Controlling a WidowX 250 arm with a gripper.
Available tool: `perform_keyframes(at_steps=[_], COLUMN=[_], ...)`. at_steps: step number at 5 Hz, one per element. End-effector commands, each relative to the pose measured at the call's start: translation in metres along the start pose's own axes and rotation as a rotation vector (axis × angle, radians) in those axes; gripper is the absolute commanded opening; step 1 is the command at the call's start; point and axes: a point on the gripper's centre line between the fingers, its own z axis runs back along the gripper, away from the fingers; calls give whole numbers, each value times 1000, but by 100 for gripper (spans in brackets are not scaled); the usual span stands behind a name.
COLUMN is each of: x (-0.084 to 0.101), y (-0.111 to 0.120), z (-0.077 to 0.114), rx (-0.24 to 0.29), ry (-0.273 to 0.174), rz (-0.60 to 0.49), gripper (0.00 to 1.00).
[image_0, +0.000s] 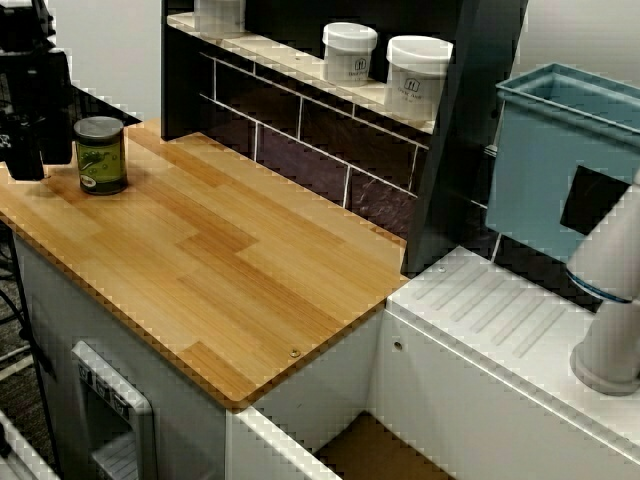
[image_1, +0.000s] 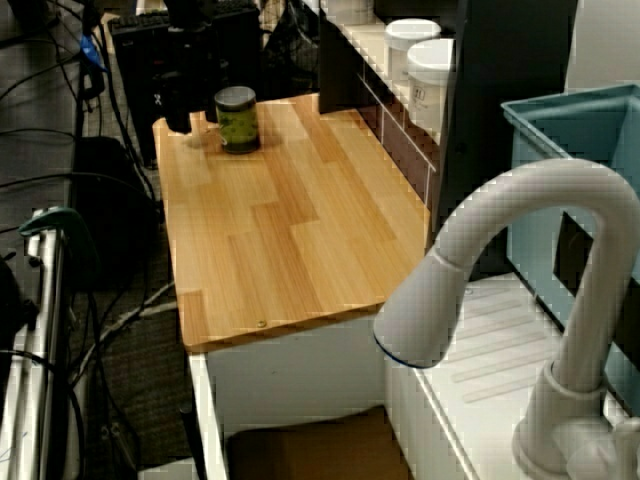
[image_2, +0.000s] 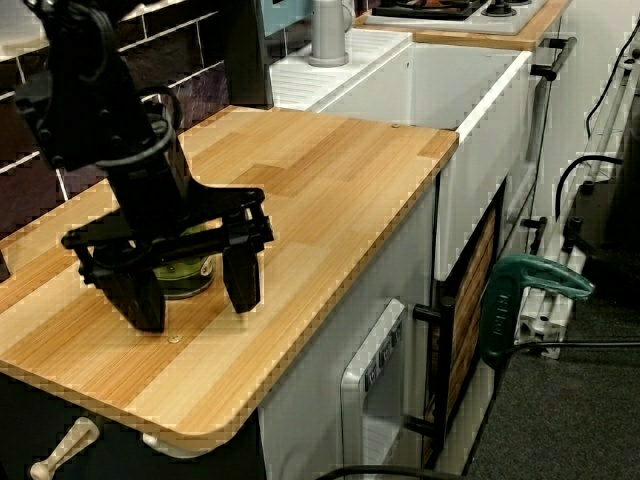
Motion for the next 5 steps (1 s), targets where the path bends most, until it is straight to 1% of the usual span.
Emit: perform_keyframes(at_steps=[1, 2, 3, 4, 5], x=[11, 11, 17, 24, 30], y=[6, 11, 13, 12, 9], z=[23, 32, 36, 38, 34], rx=[80, 80, 87, 86, 69], ry=[23, -8, -26, -47, -50], rz=[27, 41, 36, 40, 31], gripper=[100, 100, 100, 100, 100])
